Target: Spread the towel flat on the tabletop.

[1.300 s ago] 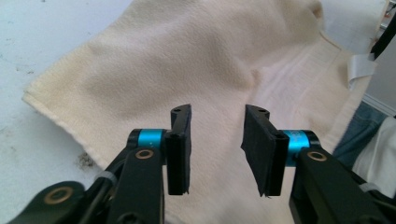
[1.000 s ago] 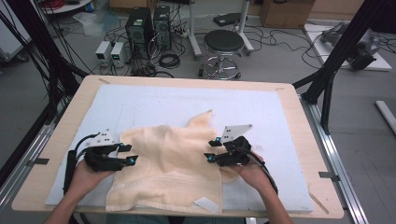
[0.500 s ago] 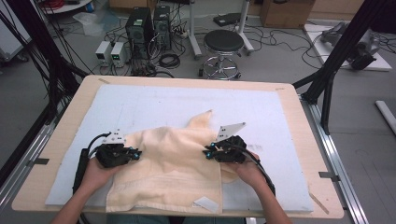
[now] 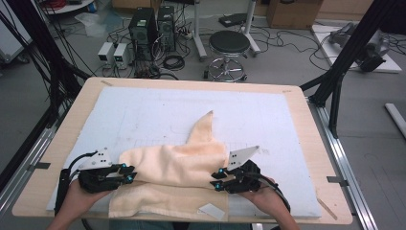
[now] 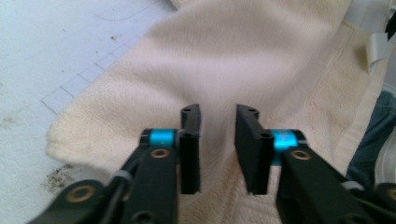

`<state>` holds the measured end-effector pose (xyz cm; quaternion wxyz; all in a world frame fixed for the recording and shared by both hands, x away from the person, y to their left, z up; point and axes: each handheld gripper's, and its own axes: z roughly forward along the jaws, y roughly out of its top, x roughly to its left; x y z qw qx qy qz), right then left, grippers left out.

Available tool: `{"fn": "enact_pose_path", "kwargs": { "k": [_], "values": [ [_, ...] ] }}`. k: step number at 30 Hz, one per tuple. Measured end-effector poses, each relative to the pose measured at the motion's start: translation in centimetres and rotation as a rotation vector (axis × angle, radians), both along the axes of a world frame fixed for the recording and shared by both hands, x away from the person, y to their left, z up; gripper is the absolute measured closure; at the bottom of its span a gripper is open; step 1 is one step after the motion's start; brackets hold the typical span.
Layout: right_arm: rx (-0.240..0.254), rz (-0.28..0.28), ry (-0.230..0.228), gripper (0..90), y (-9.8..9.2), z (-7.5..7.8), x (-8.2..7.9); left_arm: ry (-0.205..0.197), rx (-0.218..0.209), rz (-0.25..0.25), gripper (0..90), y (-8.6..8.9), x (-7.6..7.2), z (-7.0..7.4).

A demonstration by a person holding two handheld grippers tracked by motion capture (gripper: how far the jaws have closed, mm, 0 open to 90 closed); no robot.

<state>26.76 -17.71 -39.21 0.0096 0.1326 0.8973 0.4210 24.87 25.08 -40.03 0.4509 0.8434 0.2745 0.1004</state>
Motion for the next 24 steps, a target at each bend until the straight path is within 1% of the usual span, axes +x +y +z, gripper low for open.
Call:
{"fn": "enact_pose_path", "kwargs": {
  "k": [1,2,3,4,5,6,7,8,9,11,12,13,14,15,16,17,18,19,20,21,22,23,24],
  "values": [
    [0.013,-0.011,-0.002,65.0,-0.2,0.5,0.1,-0.004,-0.005,0.004,63.3,0.1,0.3,0.2],
    [0.038,-0.031,-0.013,62.4,-0.4,1.0,0.3,-0.009,-0.010,0.014,60.0,0.0,1.2,0.7],
    [0.054,-0.053,-0.022,60.8,-0.7,1.5,0.7,-0.015,-0.010,0.017,57.5,-0.1,1.7,1.0],
    [0.054,-0.053,-0.022,60.8,-0.7,1.5,0.7,-0.015,-0.010,0.017,56.0,-0.1,1.7,1.0],
    [0.074,-0.095,-0.055,58.0,-1.0,2.6,1.7,-0.034,-0.015,0.024,54.7,-0.5,3.0,1.4],
    [0.068,-0.112,-0.071,55.5,-0.9,2.9,2.4,-0.044,-0.013,0.030,51.9,-0.8,3.7,1.5],
    [0.060,-0.130,-0.090,52.4,-0.9,3.1,3.2,-0.049,-0.026,0.041,48.4,-1.1,4.5,1.4],
    [0.053,-0.151,-0.094,49.6,-0.7,3.1,4.0,-0.049,-0.026,0.041,45.3,-1.1,4.5,1.4],
    [0.050,-0.163,-0.090,47.8,-0.6,2.9,5.0,-0.025,-0.031,0.064,43.1,-1.6,6.1,1.0],
    [0.048,-0.164,-0.052,43.2,-0.2,2.0,6.9,-0.012,-0.013,0.086,41.8,-2.0,7.7,0.2],
    [0.034,-0.164,-0.032,40.7,0.2,1.5,7.8,0.003,0.002,0.091,39.6,-2.3,8.3,-0.4],
    [0.021,-0.162,-0.009,39.2,0.5,0.8,8.5,0.035,0.022,0.092,37.8,-2.6,8.8,-1.0],
    [0.014,-0.150,0.018,38.5,0.8,0.1,9.1,0.071,0.051,0.074,37.8,-2.8,9.2,-1.6],
    [-0.005,-0.145,0.053,38.6,1.1,-0.6,9.5,0.116,0.072,0.049,38.4,-3.1,9.5,-2.2],
    [-0.029,-0.135,0.087,40.7,1.4,-1.3,9.8,0.158,0.079,0.023,42.6,-3.3,9.7,-2.7],
    [-0.050,-0.122,0.125,48.9,1.7,-1.8,10.0,0.179,0.088,-0.004,51.0,-3.4,9.6,-3.0],
    [-0.062,-0.098,0.154,62.0,1.9,-2.1,9.9,0.163,0.090,-0.022,60.4,-3.4,9.3,-2.9],
    [-0.079,-0.063,0.152,74.3,2.0,-2.1,9.7,0.153,0.082,-0.038,73.4,-3.3,8.9,-2.7],
    [-0.079,-0.063,0.152,74.3,2.0,-2.1,9.7,0.153,0.082,-0.038,80.1,-3.3,8.9,-2.7],
    [-0.096,-0.044,0.133,81.0,2.1,-1.9,9.2,0.143,0.082,-0.042,80.1,-3.2,8.5,-2.5],
    [-0.107,-0.035,0.116,83.2,2.2,-1.5,8.7,0.142,0.085,-0.045,82.3,-3.0,8.1,-2.3],
    [-0.106,-0.016,0.078,84.7,2.2,-0.5,7.6,0.131,0.085,-0.045,83.4,-2.3,7.1,-1.9],
    [-0.095,-0.009,0.066,84.8,2.0,0.0,7.1,0.125,0.077,-0.048,83.6,-1.9,6.5,-1.7]
  ]
}}
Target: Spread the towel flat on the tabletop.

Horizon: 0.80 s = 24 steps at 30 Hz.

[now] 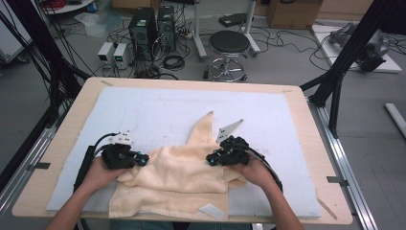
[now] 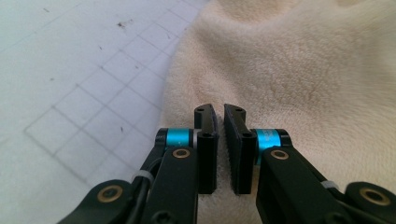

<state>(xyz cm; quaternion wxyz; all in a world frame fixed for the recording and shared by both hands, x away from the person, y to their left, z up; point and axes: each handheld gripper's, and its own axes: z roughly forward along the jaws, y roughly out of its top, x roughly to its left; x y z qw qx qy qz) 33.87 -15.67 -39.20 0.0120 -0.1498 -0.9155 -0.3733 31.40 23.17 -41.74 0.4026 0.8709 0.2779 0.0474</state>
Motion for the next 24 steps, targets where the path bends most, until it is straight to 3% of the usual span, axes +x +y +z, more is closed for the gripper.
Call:
{"fn": "enact_pose_path", "kwargs": {
  "k": [4,8,10,13,14,15,18,21,23,24],
  "values": [
    [0.020,0.029,-0.030,85.5,-0.8,1.3,-2.3,-0.010,-0.060,0.000,83.6,1.4,-2.5,0.7],
    [0.028,0.060,-0.005,85.5,-1.3,0.5,-4.5,-0.026,-0.075,-0.049,83.1,1.5,-4.4,1.4],
    [0.047,0.052,0.004,84.6,-1.5,0.3,-4.7,-0.032,-0.075,-0.052,80.4,1.4,-4.5,1.6],
    [0.097,-0.015,0.006,74.1,-2.1,0.5,-3.9,-0.053,-0.074,-0.052,68.3,1.1,-4.0,2.3],
    [0.116,-0.044,0.003,71.5,-2.3,0.7,-3.4,-0.061,-0.082,-0.043,65.0,0.7,-3.2,2.7],
    [0.125,-0.061,-0.024,68.3,-2.4,0.8,-2.9,-0.065,-0.090,-0.033,62.5,0.5,-2.6,2.8],
    [0.094,-0.128,-0.064,56.4,-2.4,0.8,-0.8,-0.063,-0.131,-0.001,53.5,-0.3,-0.6,3.0],
    [0.106,-0.184,-0.014,44.5,-2.4,-0.3,1.6,-0.061,-0.132,0.010,49.4,-1.0,0.7,2.6],
    [0.067,-0.210,0.018,39.6,-2.2,-1.5,2.7,-0.004,-0.079,0.017,47.3,-2.3,2.3,1.3],
    [0.053,-0.206,0.043,40.0,-2.1,-2.2,3.2,-0.004,-0.079,0.017,47.4,-2.3,2.3,1.3]
  ]
}}
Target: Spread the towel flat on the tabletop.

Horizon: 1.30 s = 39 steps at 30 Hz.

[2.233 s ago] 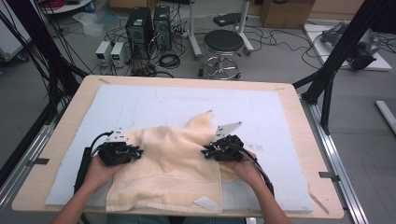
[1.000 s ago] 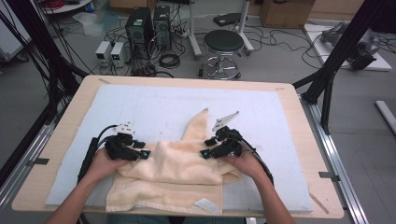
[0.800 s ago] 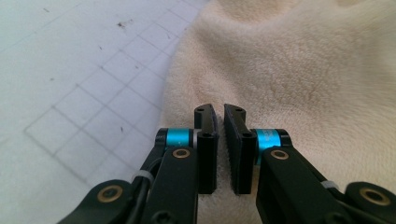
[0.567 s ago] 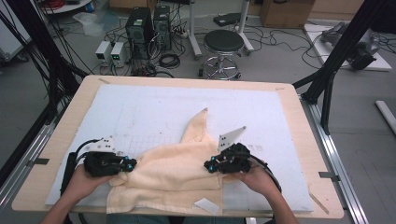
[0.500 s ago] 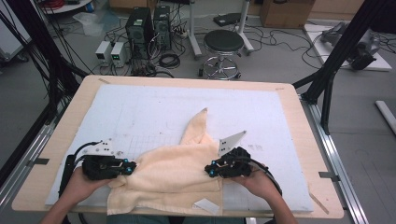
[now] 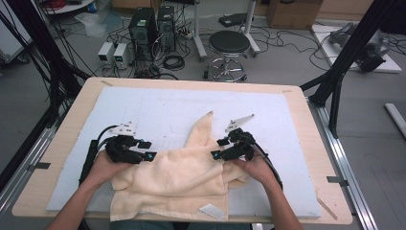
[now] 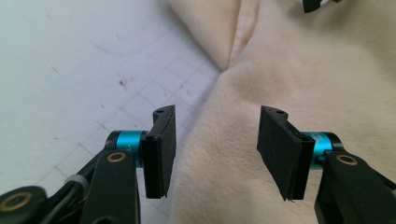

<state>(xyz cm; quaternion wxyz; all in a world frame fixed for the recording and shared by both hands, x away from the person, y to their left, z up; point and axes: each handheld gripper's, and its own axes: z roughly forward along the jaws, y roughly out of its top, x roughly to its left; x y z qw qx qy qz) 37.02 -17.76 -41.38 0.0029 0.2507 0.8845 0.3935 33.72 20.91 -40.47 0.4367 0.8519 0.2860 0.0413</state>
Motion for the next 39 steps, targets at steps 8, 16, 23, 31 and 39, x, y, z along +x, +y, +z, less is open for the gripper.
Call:
{"fn": "enact_pose_path", "kwargs": {
  "k": [8,16,23,31,39],
  "values": [
    [-0.029,0.100,-0.014,83.1,0.6,0.2,-1.1,0.092,0.060,-0.087,84.9,-0.7,0.0,-1.4],
    [0.026,0.172,-0.073,84.6,-0.3,3.2,-5.6,-0.009,-0.040,-0.092,84.6,1.4,-4.7,0.9],
    [0.045,0.254,-0.062,84.7,0.2,2.5,-10.8,-0.012,-0.039,-0.157,84.5,2.1,-9.1,0.6],
    [0.093,0.171,-0.099,67.9,-0.6,3.5,-10.7,-0.009,-0.076,-0.166,62.1,2.1,-8.4,1.4],
    [0.034,0.030,-0.124,62.7,-1.8,2.7,-5.7,-0.096,-0.115,-0.076,56.5,-0.5,-3.9,3.5]
  ]
}}
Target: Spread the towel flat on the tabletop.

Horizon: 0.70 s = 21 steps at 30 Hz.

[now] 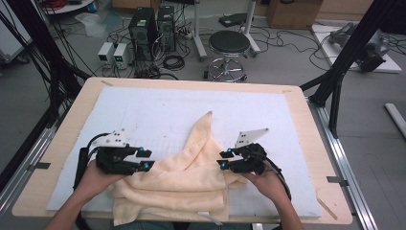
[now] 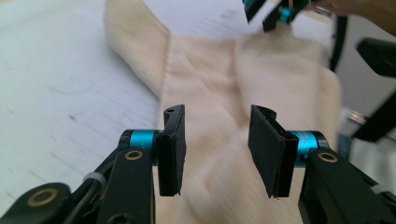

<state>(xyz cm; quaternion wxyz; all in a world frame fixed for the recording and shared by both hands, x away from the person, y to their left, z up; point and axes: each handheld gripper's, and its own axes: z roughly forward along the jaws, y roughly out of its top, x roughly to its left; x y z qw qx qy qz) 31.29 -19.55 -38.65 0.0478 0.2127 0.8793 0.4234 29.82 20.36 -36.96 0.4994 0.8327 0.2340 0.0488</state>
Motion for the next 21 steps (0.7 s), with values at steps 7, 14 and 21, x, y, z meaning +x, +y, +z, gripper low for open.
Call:
{"fn": "enact_pose_path", "kwargs": {
  "k": [7,14,21],
  "values": [
    [-0.061,-0.079,0.019,58.7,0.0,-2.1,2.6,0.040,0.081,-0.010,58.8,-4.1,3.3,-2.1],
    [-0.112,-0.099,0.071,56.8,0.0,-3.7,3.6,0.138,0.254,-0.040,51.9,-8.8,5.7,-6.3],
    [-0.110,-0.112,0.142,66.4,-0.2,-4.7,4.2,0.142,0.236,-0.057,81.6,-8.3,5.4,-6.0]
  ]
}}
